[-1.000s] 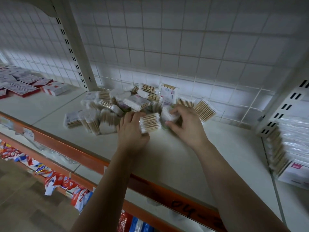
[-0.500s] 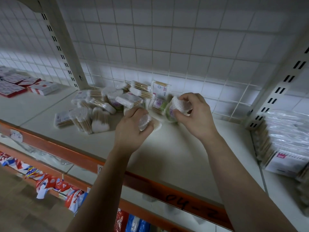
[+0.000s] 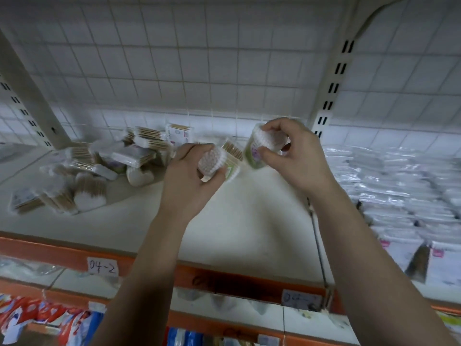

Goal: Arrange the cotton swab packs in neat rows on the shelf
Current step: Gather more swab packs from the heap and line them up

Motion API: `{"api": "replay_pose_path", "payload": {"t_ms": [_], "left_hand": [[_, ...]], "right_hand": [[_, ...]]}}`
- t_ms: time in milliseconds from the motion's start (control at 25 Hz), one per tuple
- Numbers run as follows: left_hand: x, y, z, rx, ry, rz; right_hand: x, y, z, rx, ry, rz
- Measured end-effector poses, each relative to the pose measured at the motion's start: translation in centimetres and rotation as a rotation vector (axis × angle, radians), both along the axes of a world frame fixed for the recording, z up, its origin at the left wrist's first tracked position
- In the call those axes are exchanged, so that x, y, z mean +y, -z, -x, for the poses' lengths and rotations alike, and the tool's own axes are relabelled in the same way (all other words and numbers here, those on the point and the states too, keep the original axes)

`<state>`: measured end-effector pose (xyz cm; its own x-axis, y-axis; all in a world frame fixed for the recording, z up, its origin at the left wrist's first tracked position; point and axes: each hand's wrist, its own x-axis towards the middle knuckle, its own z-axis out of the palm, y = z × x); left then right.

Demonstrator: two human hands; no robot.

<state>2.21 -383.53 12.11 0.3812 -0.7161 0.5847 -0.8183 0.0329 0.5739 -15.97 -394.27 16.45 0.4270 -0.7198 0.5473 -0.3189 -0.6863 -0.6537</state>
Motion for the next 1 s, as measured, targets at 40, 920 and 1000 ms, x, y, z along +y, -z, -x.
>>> {"api": "replay_pose_path", "payload": {"t_ms": [40, 920, 1000], "left_hand": [[-0.5, -0.6, 1.4, -0.004, 0.003, 0.008], [-8.9, -4.6, 36.0, -0.034, 0.416, 0.145], [-9.6, -4.3, 38.4, -0.021, 0.432, 0.136]], "right_hand": [[-0.1, -0.5, 1.5, -0.002, 0.02, 0.008], [-0.8, -2.2, 41.7, 0.011, 0.538, 0.076], [-0.8, -1.7, 44.4, 0.022, 0.567, 0.051]]}}
